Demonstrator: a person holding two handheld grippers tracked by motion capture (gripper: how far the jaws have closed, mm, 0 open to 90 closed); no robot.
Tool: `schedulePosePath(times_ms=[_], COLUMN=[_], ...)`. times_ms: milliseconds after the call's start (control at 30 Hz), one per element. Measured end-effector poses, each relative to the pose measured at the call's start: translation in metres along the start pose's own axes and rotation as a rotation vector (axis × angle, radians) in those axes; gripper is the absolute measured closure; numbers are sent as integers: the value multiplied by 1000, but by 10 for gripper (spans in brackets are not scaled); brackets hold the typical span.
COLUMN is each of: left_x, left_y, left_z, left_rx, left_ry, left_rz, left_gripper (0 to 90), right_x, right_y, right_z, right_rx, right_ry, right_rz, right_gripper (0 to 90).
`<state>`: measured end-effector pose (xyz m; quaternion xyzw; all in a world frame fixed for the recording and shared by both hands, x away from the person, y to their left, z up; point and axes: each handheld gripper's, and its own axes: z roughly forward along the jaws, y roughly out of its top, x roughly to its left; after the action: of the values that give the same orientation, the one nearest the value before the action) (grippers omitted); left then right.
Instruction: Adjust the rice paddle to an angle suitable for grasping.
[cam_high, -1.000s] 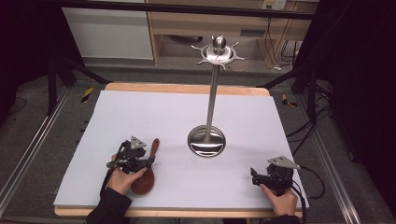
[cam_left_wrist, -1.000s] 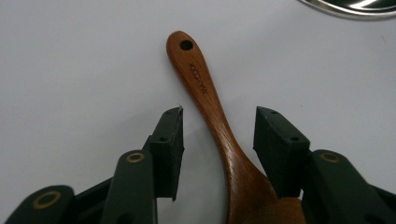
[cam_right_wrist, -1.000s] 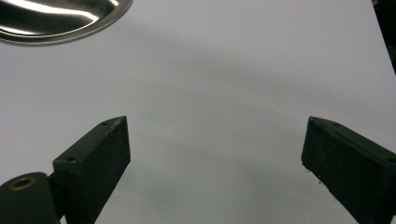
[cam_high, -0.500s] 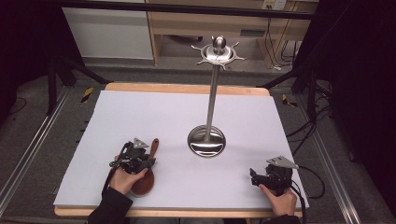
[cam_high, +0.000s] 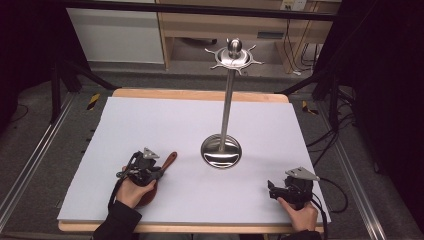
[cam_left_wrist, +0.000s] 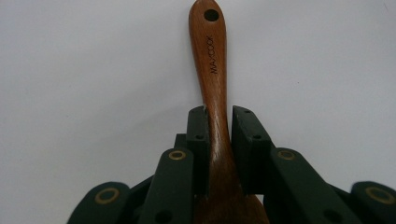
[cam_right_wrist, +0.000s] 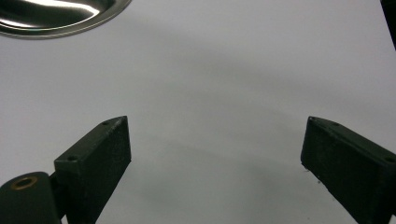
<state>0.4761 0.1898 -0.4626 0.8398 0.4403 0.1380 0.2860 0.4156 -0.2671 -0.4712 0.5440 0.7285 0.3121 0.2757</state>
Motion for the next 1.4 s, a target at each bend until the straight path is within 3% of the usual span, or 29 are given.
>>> schedulePosePath(times_ms=[300, 500, 867, 1400], left_x=[-1, 1, 2, 0], left_y=[6, 12, 20, 28], left_z=[-9, -14, -6, 5], left_rx=[21, 69, 175, 249], left_ry=[13, 9, 0, -22], left_rz=[44, 67, 99, 77], left_gripper=[656, 581, 638, 720], right_x=[0, 0, 0, 0], right_y=[0, 0, 0, 0], right_z=[0, 1, 1, 1], right_rx=[3, 7, 10, 13], right_ry=[0, 2, 7, 10], right_rz=[-1, -10, -10, -11], right_gripper=[89, 89, 89, 88])
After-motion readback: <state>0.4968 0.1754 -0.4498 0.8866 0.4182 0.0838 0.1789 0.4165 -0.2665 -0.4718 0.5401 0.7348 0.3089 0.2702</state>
